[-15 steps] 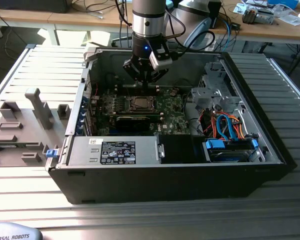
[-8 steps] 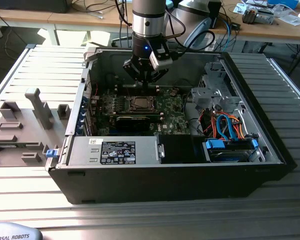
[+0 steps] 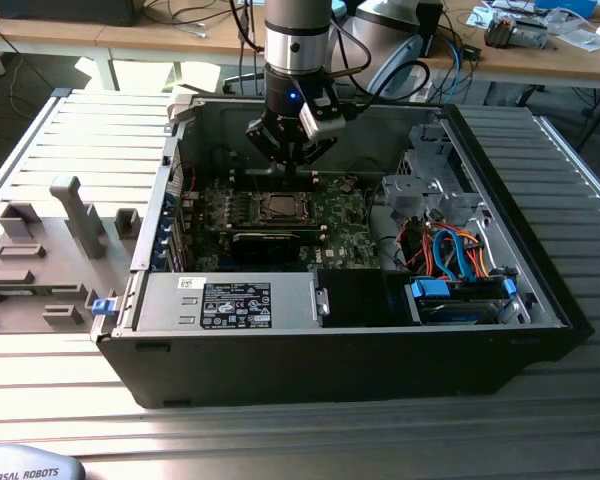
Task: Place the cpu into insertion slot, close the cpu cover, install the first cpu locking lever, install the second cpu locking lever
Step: 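Install the first cpu locking lever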
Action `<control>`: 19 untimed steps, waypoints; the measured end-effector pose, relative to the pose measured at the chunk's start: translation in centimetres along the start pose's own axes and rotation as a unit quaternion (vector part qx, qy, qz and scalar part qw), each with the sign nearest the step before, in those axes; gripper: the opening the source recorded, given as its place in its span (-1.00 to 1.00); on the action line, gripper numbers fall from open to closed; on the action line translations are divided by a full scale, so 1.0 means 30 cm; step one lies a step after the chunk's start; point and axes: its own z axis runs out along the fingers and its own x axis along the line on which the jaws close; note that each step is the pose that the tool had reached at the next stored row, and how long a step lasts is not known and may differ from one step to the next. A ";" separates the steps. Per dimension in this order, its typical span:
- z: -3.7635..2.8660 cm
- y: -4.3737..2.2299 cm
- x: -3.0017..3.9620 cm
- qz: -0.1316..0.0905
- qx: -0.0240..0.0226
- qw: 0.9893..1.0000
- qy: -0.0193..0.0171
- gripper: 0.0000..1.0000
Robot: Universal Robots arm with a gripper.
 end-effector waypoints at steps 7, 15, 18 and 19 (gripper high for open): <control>0.000 0.000 0.000 -0.004 0.000 1.000 0.000 -0.79; 0.000 0.000 0.000 -0.007 0.000 1.000 -0.001 -0.79; 0.000 0.000 0.000 -0.009 0.000 1.000 -0.001 -0.79; 0.000 0.000 0.000 -0.009 0.000 1.000 -0.001 -0.79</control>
